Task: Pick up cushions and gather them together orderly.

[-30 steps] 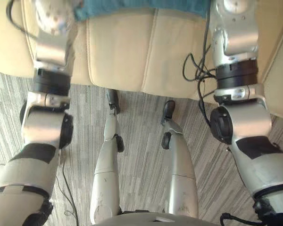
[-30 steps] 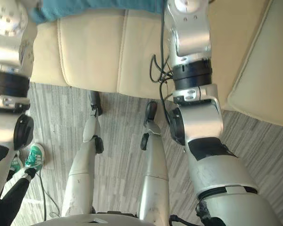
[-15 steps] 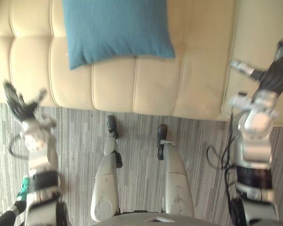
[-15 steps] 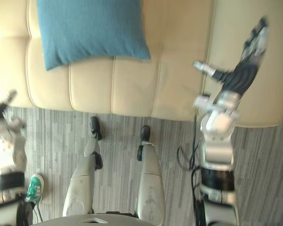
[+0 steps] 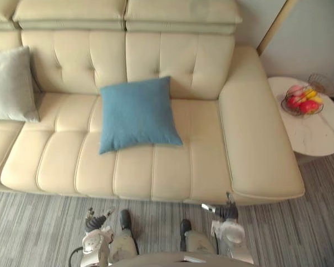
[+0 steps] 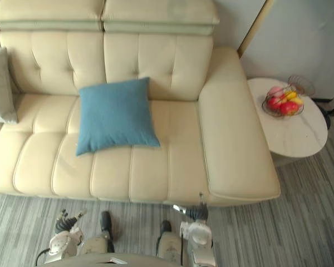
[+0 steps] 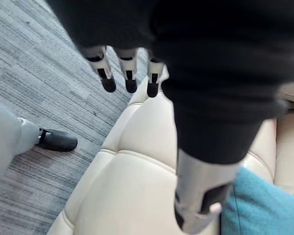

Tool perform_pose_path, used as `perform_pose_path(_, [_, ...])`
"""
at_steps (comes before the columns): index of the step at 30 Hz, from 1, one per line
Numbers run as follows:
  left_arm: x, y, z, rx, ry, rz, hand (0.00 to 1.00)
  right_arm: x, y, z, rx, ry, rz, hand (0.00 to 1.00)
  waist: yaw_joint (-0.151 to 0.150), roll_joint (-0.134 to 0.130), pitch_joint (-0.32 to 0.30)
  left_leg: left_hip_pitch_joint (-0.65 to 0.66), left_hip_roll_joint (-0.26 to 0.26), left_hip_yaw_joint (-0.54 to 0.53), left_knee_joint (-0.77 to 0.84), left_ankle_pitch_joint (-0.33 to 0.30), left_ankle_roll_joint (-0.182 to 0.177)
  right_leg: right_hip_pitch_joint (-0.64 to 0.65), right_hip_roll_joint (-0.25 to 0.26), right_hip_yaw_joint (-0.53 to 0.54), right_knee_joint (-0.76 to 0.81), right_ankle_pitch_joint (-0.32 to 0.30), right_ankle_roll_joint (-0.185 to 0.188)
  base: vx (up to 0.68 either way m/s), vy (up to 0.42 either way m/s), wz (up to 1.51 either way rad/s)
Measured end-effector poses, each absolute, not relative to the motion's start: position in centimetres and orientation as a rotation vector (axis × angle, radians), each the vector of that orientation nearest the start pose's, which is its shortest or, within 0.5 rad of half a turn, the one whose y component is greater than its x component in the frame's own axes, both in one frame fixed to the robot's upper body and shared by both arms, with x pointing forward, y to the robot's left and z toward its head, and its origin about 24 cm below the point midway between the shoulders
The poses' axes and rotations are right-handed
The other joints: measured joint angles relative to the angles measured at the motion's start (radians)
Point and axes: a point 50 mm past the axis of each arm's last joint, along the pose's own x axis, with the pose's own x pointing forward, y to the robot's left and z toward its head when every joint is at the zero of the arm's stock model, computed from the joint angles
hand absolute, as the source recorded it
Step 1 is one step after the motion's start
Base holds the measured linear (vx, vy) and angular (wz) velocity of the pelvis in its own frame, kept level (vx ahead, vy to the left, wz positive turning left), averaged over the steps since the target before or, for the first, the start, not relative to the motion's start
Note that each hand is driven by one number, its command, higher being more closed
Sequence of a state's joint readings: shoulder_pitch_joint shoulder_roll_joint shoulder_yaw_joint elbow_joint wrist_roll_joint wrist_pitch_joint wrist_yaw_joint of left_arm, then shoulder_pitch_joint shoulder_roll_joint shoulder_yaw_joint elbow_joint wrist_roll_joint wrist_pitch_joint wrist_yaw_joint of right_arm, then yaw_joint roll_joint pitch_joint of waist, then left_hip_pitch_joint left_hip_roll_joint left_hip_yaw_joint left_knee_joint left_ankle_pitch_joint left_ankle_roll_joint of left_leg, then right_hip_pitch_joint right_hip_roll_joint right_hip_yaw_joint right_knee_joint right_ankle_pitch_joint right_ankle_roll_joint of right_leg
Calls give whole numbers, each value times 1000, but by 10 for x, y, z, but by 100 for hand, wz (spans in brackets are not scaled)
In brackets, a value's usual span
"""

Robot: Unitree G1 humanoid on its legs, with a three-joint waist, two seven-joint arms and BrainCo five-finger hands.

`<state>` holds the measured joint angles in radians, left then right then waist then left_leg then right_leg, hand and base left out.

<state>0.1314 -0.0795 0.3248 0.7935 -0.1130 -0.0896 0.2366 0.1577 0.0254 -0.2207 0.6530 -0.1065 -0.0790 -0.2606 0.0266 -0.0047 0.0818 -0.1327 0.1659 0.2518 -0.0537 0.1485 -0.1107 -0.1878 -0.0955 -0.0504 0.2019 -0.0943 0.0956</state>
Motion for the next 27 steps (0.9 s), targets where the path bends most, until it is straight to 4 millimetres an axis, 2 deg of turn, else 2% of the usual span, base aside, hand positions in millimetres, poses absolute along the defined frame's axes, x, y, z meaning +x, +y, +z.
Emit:
perform_pose_path(5, [105,190,-148,-168,931,583,0,110,-203,-140,-82,916,-474,0,3,0,-15,79,-1,24,-22,-7,-7,85,5,16,-63,30,3,42,29,-13])
perform_pose_path(8, [106,193,-149,-141,939,572,0,108,-203,-142,-80,930,-473,0,7,-9,-17,89,1,41,-22,-11,-12,86,10,38,-73,45,3,6,20,-23])
perform_pose_path(11, [107,199,-149,-114,942,574,0,113,-197,-143,-62,932,-458,0,9,-29,-1,98,6,73,4,-26,-12,88,14,61,-72,64,2,-41,13,-30])
perform_pose_path(12, [109,204,-147,-101,936,584,0,111,-194,-144,-47,941,-457,0,12,-59,11,84,3,76,50,-53,2,89,7,65,-83,61,-25,-94,29,-13])
perform_pose_path(13, [109,205,-147,-97,938,587,0,114,-192,-144,-41,937,-452,0,17,-62,9,71,4,74,68,-59,5,94,3,52,-104,57,-63,-99,14,-17])
perform_pose_path(14, [109,202,-148,-100,944,586,0,111,-197,-144,-43,945,-469,0,26,-28,-3,63,27,49,65,-68,13,110,-3,-36,-104,19,-131,-49,-2,-22])
perform_pose_path(15, [110,199,-147,-105,939,597,0,112,-201,-144,-52,943,-475,0,31,-21,5,55,47,55,75,-63,32,59,-23,-79,52,-28,-130,-96,-30,8])
perform_pose_path(16, [109,204,-146,-93,940,612,0,115,-198,-143,-49,937,-466,0,21,-24,10,34,51,36,116,-60,34,-3,-58,-96,364,-74,-67,-88,-31,29])
perform_pose_path(17, [108,207,-146,-85,941,618,0,113,-197,-145,-47,950,-463,0,22,-35,6,24,49,29,134,-59,32,-5,-70,-102,454,-89,-43,-104,-52,63])
perform_pose_path(18, [105,211,-146,-71,946,631,0,112,-192,-148,-49,973,-442,0,29,-55,-3,7,48,15,159,-60,33,17,-75,-100,534,-107,-15,-95,-135,48])
perform_pose_path(19, [101,215,-145,-59,945,648,0,117,-185,-149,-49,973,-414,0,50,-78,-17,-21,47,-1,192,-58,30,64,-69,-97,477,-97,-12,-114,-170,26])
perform_pose_path(20, [102,215,-144,-66,935,660,0,123,-182,-148,-52,962,-400,0,66,-83,-22,-52,50,3,214,-53,24,84,-59,-98,387,-141,0,-114,-203,-11])
perform_pose_path(22, [110,209,-143,-69,924,650,0,150,-182,-138,-61,889,-386,0,90,-60,-33,-116,79,8,212,-21,12,106,-1,-108,196,-183,-8,-229,-188,-42])
perform_pose_path(23, [114,193,-146,-87,945,610,0,164,-189,-131,-83,843,-393,0,81,21,10,-130,111,-27,192,12,14,155,42,-135,89,-137,-16,-343,-151,-14])
perform_pose_path(25, [115,182,-147,-88,952,577,0,160,-198,-132,-109,861,-421,0,81,59,18,-115,113,-42,150,14,18,164,61,-147,61,-109,-26,-305,-50,13])
perform_pose_path(26, [110,181,-148,-75,965,577,0,147,-204,-136,-118,890,-443,0,76,73,16,-86,108,-27,110,-10,-3,170,55,-158,58,-110,-32,-195,-14,17])
perform_pose_path(27, [109,181,-149,-72,969,579,0,143,-204,-138,-110,907,-452,0,69,64,13,-79,97,-17,95,-40,-9,170,40,-163,48,-107,-38,-138,21,22])
